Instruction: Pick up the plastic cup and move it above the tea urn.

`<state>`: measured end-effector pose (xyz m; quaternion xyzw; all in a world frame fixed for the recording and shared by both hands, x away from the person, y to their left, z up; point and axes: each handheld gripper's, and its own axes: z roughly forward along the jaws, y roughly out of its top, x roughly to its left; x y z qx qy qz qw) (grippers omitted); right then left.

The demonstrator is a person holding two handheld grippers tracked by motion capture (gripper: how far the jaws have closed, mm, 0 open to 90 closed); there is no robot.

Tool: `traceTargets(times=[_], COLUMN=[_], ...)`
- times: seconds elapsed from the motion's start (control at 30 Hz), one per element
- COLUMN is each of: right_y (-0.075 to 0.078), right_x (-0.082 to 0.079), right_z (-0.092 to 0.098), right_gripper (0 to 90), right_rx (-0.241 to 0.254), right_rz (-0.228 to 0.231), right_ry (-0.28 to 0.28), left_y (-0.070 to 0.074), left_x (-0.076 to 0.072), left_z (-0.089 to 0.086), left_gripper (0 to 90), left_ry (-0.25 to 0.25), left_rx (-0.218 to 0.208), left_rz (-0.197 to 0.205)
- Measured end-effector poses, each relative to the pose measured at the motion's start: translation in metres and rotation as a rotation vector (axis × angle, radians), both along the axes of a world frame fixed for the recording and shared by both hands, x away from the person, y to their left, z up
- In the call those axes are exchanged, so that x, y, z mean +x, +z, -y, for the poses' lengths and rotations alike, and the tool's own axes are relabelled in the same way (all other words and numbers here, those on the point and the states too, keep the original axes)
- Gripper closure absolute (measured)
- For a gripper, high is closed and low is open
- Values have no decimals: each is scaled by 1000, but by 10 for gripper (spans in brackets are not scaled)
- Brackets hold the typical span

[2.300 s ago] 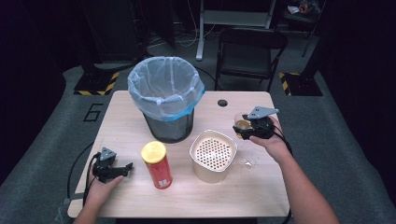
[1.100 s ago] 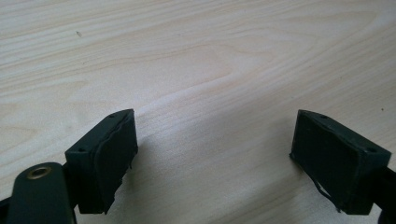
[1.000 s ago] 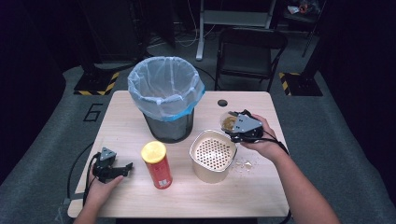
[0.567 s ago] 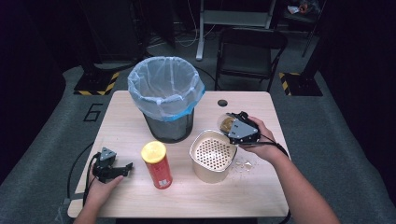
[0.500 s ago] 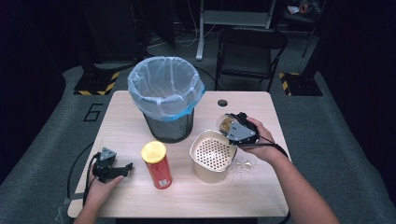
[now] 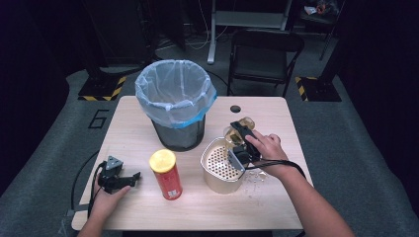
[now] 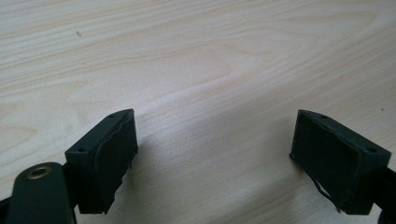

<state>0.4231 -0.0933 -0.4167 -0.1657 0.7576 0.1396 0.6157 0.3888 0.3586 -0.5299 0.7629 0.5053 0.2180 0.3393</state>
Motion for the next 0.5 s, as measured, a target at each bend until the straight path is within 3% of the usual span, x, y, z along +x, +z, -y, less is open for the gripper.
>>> traceTargets(times=[0.27, 0.37, 0.5], right_y=[-6, -6, -5], right_x=[-11, -15, -16], right_z=[-9, -11, -11], right_gripper=[382, 383, 383], right_rx=[-207, -236, -246], right_rz=[161, 208, 213], right_ry=[60, 71, 77], left_y=[0, 0, 0], left_x=[0, 0, 0], left_z=[0, 0, 0], left_gripper=[140, 140, 140], left_ry=[0, 0, -1], left_rx=[0, 0, 1], left_rz=[0, 0, 0])
